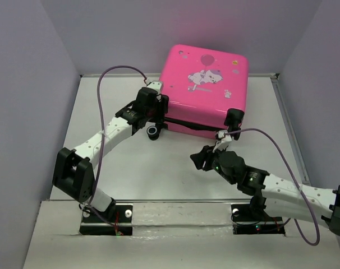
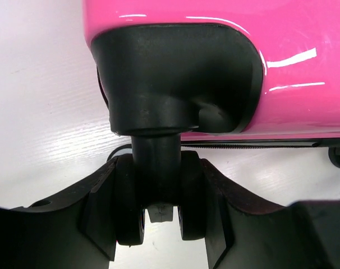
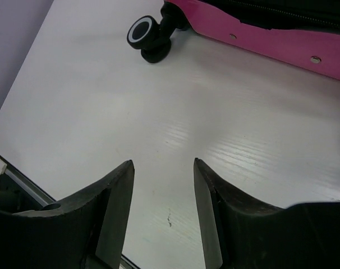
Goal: Pack the luggage
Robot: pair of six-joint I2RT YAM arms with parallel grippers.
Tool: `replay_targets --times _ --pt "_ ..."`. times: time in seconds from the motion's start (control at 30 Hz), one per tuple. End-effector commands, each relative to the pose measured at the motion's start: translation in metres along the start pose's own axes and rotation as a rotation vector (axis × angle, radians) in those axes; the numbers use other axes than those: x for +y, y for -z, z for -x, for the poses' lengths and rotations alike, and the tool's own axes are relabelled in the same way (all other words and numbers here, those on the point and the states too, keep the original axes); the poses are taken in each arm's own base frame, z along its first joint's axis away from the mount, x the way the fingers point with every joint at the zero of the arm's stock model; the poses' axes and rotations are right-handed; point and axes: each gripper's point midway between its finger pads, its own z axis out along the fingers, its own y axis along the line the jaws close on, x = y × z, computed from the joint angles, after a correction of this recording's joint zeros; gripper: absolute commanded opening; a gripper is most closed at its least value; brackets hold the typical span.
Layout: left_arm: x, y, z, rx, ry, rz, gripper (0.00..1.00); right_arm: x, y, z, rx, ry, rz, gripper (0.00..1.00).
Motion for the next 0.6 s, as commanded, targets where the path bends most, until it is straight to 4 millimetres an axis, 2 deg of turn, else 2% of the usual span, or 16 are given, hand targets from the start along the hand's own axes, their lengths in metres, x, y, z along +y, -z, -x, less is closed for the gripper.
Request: replay_targets --times 0.0,0.07,0.1,0.13,0.17,0.2,0.27,0.33,0.37,0.4,0.43,0.5,0.57 --pt "-0.017 0.022 0.007 -0.055 0.056 -0.121 0.06 -0.004 0.002 0.029 -0.030 0.036 -0.064 0.53" --pt "-0.030 0.038 0.011 -0.093 0.092 -0.208 0.06 -0.016 0.002 0.031 -0.003 0.052 -0.116 0.53" --pt "-0.037 0.040 -0.005 -0.065 0.108 -0.264 0.06 -0.020 0.002 0.033 0.001 0.053 -0.131 0.53" --pt "-0.042 0.053 -0.003 -0.088 0.146 -0.302 0.06 -0.024 0.003 0.033 0.015 0.060 -0.140 0.53" --pt "-0.046 0.058 -0.008 -0.087 0.165 -0.330 0.06 -0.031 0.003 0.036 0.012 0.060 -0.162 0.53" --pt "-0.052 0.059 -0.022 -0.076 0.183 -0.373 0.06 -0.042 0.002 0.041 0.011 0.045 -0.182 0.52" --pt "-0.064 0.076 -0.029 -0.098 0.207 -0.436 0.06 -0.049 0.003 0.044 0.025 0.043 -0.182 0.52" --pt "-0.073 0.081 -0.044 -0.107 0.256 -0.467 0.06 -0.063 0.004 0.052 0.014 0.041 -0.219 0.52" --pt "-0.085 0.089 -0.054 -0.102 0.279 -0.508 0.06 -0.066 0.005 0.055 0.018 0.049 -0.233 0.52" --pt "-0.090 0.093 -0.057 -0.108 0.292 -0.523 0.06 -0.071 0.005 0.056 0.018 0.061 -0.252 0.52" --pt "-0.104 0.106 -0.061 -0.116 0.295 -0.569 0.06 -0.078 0.005 0.056 0.018 0.069 -0.287 0.52" --pt "-0.114 0.114 -0.070 -0.120 0.375 -0.610 0.06 -0.084 0.006 0.057 0.009 0.075 -0.317 0.52" --pt "-0.123 0.128 -0.069 -0.142 0.432 -0.662 0.06 -0.088 0.008 0.053 0.000 0.063 -0.329 0.51"
